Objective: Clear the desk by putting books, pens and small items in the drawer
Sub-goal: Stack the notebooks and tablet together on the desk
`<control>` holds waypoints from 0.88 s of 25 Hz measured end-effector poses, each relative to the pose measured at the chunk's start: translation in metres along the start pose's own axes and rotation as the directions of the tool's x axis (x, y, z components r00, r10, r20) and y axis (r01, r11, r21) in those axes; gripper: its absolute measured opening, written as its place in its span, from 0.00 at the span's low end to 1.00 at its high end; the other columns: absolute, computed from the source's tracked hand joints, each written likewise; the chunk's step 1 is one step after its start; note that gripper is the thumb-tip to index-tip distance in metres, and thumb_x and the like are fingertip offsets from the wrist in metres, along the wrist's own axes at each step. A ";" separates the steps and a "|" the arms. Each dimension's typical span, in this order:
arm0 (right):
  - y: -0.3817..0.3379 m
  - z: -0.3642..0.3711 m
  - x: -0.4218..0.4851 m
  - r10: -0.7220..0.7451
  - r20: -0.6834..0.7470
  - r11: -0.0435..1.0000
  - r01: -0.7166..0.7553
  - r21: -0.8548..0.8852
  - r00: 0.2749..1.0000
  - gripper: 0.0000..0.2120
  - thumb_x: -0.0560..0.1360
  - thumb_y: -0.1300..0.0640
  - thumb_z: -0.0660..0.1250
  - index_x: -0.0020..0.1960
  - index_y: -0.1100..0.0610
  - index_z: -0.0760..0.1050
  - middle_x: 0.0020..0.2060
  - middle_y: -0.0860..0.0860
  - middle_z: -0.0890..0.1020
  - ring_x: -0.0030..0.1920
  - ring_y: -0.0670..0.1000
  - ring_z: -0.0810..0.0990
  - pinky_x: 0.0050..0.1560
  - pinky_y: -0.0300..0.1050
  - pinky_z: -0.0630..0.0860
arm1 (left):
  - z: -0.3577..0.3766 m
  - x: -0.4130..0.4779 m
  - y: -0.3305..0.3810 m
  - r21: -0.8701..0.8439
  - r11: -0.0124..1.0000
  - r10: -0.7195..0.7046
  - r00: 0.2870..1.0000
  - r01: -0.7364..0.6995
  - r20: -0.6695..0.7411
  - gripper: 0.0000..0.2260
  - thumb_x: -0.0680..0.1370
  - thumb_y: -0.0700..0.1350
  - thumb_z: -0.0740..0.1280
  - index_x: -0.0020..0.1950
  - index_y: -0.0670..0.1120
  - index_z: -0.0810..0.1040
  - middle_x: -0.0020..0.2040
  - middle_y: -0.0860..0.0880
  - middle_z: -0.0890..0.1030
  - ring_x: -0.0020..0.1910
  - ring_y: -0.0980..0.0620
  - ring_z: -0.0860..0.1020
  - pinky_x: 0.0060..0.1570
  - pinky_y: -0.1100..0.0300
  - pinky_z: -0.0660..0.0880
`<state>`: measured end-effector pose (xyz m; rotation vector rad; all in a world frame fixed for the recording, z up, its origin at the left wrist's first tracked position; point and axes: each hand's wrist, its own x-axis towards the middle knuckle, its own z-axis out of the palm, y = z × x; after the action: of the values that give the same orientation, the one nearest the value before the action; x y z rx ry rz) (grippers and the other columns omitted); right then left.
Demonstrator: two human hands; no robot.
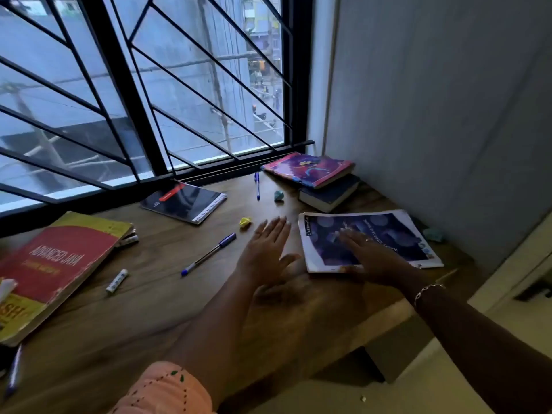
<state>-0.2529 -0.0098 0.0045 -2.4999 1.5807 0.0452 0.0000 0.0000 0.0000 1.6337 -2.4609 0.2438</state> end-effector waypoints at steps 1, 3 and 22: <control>0.006 0.000 -0.006 -0.008 0.058 0.998 0.012 -0.056 0.998 0.43 0.70 0.28 0.49 0.76 0.50 0.44 0.76 0.51 0.49 0.76 0.52 0.47 0.73 0.51 0.52 | 0.002 0.001 0.004 0.002 1.000 0.019 0.998 -0.019 0.063 0.32 0.80 0.61 0.49 0.76 0.43 0.49 0.77 0.44 0.50 0.77 0.50 0.47 0.70 0.59 0.36; 0.022 0.007 -0.010 -0.030 0.108 0.984 0.049 -0.173 0.994 0.51 0.61 0.22 0.35 0.76 0.51 0.45 0.76 0.51 0.49 0.75 0.53 0.48 0.73 0.52 0.51 | 0.004 0.003 0.009 -0.017 0.999 0.044 0.993 -0.042 0.108 0.31 0.80 0.60 0.50 0.76 0.44 0.48 0.77 0.45 0.50 0.77 0.50 0.47 0.70 0.59 0.35; -0.053 -0.088 0.016 -0.048 -0.208 0.975 0.001 -0.224 0.977 0.27 0.77 0.51 0.60 0.73 0.52 0.54 0.70 0.54 0.65 0.61 0.54 0.74 0.55 0.44 0.72 | -0.018 0.018 0.079 -0.793 -0.519 -0.347 0.769 0.320 0.537 0.54 0.52 0.76 0.67 0.72 0.51 0.60 0.67 0.49 0.68 0.63 0.49 0.70 0.62 0.53 0.70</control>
<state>-0.2050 -0.0167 0.0967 -2.7777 1.7104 -0.0538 -0.0788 0.0182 0.0186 1.1475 -0.6803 -1.5567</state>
